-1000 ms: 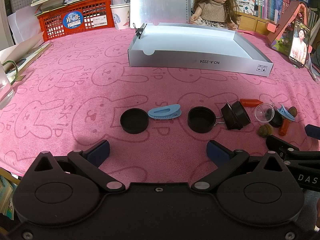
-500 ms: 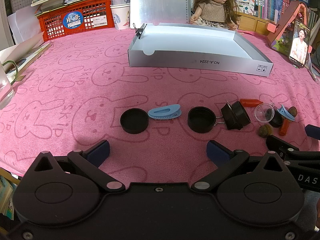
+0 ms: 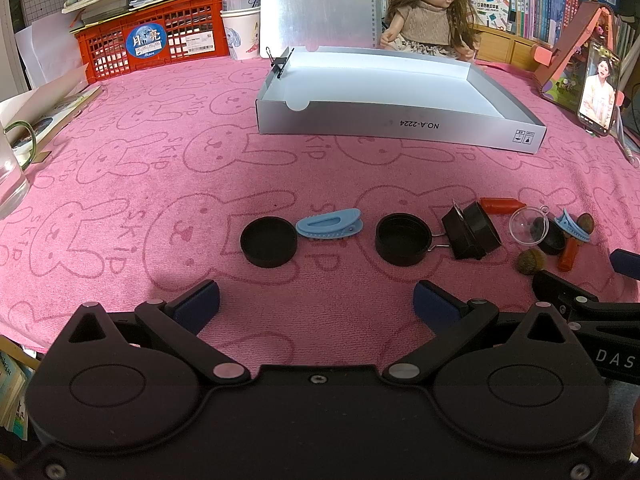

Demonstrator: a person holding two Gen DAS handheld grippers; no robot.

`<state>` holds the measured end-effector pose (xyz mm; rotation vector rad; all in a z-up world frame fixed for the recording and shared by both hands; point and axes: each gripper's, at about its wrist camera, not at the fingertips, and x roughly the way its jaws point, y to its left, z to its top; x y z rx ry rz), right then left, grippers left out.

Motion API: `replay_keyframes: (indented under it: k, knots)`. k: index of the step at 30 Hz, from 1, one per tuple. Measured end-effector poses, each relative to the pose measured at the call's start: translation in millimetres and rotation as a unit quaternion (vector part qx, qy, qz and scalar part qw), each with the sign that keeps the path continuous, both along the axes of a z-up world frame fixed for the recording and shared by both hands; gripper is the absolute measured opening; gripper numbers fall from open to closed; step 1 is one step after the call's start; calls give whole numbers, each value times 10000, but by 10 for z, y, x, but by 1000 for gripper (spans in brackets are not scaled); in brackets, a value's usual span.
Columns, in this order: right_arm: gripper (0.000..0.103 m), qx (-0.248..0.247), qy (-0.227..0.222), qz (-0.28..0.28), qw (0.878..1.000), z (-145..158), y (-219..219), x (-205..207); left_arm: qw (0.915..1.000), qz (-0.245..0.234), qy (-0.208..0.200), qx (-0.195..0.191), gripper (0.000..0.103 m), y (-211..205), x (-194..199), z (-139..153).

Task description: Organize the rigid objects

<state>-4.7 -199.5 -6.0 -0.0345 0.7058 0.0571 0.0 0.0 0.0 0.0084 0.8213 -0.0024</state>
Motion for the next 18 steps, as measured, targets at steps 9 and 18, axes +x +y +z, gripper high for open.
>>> replay_keyframes:
  k: [9,18]
  knots:
    - [103,10,-3,1,10000,-2,-2,-5,10000,-9,-42,-5,103,6,-7,-3]
    - [103,49,-111,58,9999,-21,-19,-31,9999,-28,-146,-6,103,5,-36,-20]
